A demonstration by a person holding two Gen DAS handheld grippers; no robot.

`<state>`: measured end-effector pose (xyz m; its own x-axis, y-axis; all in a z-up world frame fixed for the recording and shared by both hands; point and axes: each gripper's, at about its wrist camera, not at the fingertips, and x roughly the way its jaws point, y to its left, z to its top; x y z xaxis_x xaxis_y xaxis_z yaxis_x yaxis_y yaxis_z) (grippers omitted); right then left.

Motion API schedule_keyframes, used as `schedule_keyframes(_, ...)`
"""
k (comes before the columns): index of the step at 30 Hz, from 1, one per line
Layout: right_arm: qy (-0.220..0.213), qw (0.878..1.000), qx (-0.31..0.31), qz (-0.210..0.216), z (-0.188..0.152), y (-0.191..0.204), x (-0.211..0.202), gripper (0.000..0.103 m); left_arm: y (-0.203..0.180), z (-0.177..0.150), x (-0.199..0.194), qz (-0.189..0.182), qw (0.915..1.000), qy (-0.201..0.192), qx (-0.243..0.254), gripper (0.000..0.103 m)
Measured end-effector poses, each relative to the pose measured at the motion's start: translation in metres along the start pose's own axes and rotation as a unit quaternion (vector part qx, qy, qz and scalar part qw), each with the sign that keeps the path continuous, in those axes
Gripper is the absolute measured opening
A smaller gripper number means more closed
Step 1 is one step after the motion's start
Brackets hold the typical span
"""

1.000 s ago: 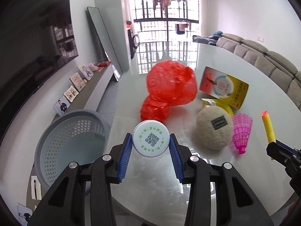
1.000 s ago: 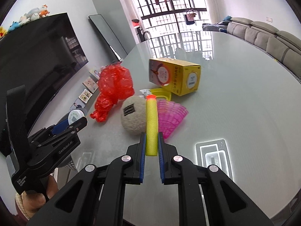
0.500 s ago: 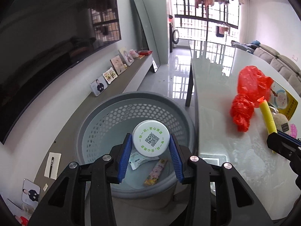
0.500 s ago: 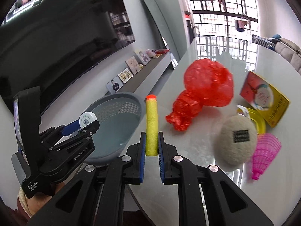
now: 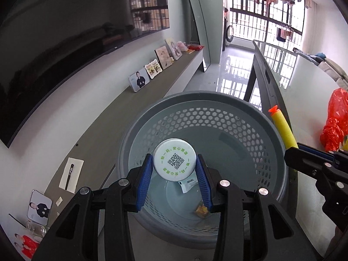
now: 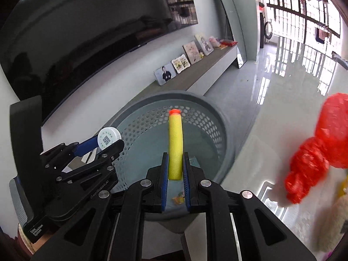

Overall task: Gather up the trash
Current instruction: 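Carry the dart and lid over the grey basket and open both tools, then withdraw both tools from the basket toward the table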

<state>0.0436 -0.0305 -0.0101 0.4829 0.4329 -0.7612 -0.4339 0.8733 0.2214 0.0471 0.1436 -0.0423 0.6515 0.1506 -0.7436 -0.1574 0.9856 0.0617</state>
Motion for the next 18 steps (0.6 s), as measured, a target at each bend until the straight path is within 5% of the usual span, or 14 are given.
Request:
schedule_keyframes(12,0.044,0.998,0.029,0.014,0.005,-0.013,0.039,0.012,-0.002,0.002,0.028,0.000,0.9995,0.033,-0.001,0.040)
schedule_keyframes(18,0.043,0.999,0.028,0.017,0.006,-0.016,0.046,0.019,0.000,0.004,0.028,0.001,0.9994,0.034,-0.003,0.057)
